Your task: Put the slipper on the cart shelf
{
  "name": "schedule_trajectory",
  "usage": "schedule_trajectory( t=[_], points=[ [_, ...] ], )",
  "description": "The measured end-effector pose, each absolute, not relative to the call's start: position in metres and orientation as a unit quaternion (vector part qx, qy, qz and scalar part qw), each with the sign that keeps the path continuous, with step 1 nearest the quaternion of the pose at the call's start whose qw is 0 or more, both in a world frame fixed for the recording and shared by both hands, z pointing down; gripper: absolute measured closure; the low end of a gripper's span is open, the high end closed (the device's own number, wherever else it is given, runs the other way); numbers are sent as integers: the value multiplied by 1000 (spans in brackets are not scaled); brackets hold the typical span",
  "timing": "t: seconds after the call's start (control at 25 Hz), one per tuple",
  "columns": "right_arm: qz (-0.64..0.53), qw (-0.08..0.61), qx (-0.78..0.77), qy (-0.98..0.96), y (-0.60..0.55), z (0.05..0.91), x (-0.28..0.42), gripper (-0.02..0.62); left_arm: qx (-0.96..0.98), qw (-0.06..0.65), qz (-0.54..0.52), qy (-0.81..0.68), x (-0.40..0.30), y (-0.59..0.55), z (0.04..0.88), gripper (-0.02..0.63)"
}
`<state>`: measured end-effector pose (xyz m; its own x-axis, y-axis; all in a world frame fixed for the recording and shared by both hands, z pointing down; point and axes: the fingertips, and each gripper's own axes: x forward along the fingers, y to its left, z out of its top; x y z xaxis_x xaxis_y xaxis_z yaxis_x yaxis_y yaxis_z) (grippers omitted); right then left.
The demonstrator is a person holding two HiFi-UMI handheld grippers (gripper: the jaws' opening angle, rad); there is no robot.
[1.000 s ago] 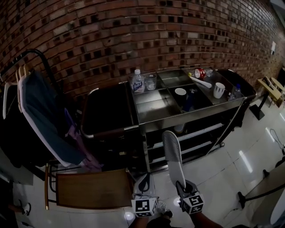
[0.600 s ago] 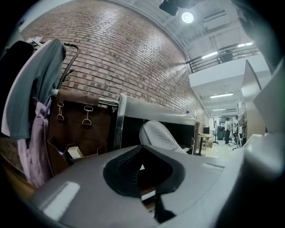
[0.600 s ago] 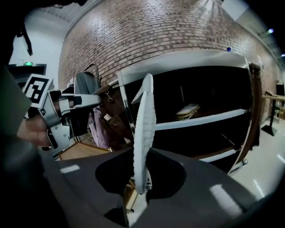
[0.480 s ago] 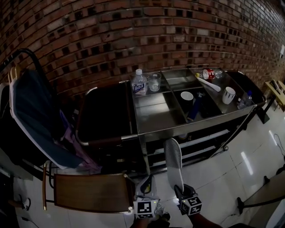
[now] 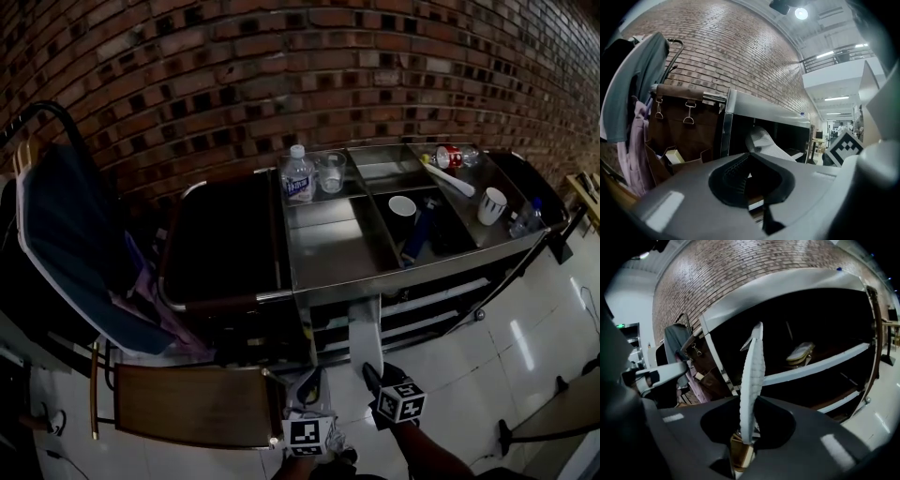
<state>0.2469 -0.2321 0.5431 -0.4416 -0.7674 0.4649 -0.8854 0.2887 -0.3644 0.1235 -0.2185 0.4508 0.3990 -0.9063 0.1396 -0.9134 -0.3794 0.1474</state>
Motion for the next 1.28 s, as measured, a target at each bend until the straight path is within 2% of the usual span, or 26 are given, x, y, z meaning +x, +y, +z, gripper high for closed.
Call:
schedule_trajectory(
  t=[0.12, 0.52, 0.8, 0.96, 1.16, 1.28],
  points=[
    [338, 88, 501, -792, -265, 542, 243, 525, 829, 98, 24, -550, 123, -230, 450, 589],
    [432, 130, 443, -775, -340, 558, 218, 523, 821, 97, 41, -561, 120, -256, 455, 589],
    [458, 106, 464, -751, -371, 561, 217, 523, 817, 101, 34, -566, 121, -272, 452, 589],
    [408, 125, 512, -745, -384, 562, 218, 513, 810, 112, 23, -575, 120, -283, 447, 589],
    [301, 191, 558, -750, -390, 562, 222, 409, 813, 111, 20, -571, 121, -286, 445, 589],
    [251, 214, 572, -751, -396, 555, 221, 387, 809, 115, 18, -576, 117, -285, 447, 589]
  ],
)
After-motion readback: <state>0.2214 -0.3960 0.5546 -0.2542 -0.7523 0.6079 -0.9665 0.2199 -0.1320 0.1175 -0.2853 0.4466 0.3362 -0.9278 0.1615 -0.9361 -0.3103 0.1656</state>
